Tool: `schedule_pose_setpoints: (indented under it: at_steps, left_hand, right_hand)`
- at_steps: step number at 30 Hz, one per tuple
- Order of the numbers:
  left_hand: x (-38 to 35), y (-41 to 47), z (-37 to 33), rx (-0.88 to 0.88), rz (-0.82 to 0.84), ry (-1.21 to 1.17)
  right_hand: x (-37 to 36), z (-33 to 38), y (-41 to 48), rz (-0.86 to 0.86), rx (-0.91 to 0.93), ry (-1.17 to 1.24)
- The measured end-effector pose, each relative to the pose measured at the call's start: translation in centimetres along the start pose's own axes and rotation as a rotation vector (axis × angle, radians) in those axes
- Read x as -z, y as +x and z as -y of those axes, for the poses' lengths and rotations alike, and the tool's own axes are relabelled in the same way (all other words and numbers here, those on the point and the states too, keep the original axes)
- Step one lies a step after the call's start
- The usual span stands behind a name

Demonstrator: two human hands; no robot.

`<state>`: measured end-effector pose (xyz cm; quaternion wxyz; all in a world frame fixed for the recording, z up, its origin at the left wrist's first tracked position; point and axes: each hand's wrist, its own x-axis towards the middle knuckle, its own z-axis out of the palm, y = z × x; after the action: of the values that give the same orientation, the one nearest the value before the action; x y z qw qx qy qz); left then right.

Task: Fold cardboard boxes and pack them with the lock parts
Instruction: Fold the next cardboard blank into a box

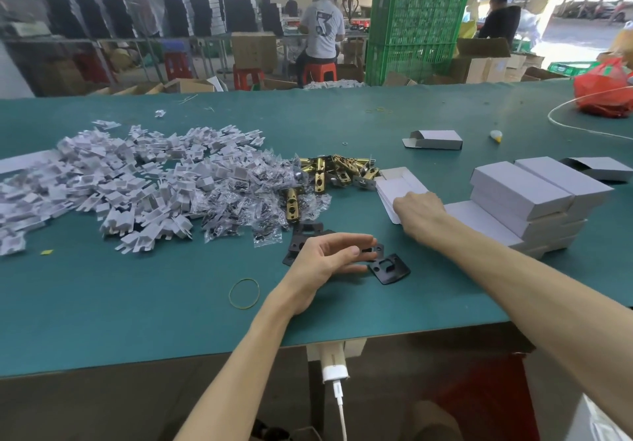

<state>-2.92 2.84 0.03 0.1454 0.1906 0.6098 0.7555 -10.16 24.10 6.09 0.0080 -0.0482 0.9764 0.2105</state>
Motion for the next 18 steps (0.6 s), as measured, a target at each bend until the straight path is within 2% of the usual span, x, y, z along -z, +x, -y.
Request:
schedule_pose_setpoints:
  at_steps: [4, 10, 13, 18]
  left_hand:
    - [0.0, 0.1, 0.0, 0.001, 0.02, 0.005]
    - [-0.1, 0.0, -0.1, 0.002, 0.003, 0.004]
    - [0.0, -0.1, -0.1, 0.001, -0.013, 0.005]
    - [0.1, -0.2, 0.0, -0.003, -0.033, -0.025]
  right_hand:
    - [0.7, -0.8, -0.2, -0.027, 0.086, 0.021]
    - [2.6, -2.4, -0.8, -0.053, 0.119, 0.061]
    - [3.3, -2.7, -1.2, -0.216, 0.041, 0.132]
    - [4.9, -4.3, -2.2, -0.602, -0.111, 0.357]
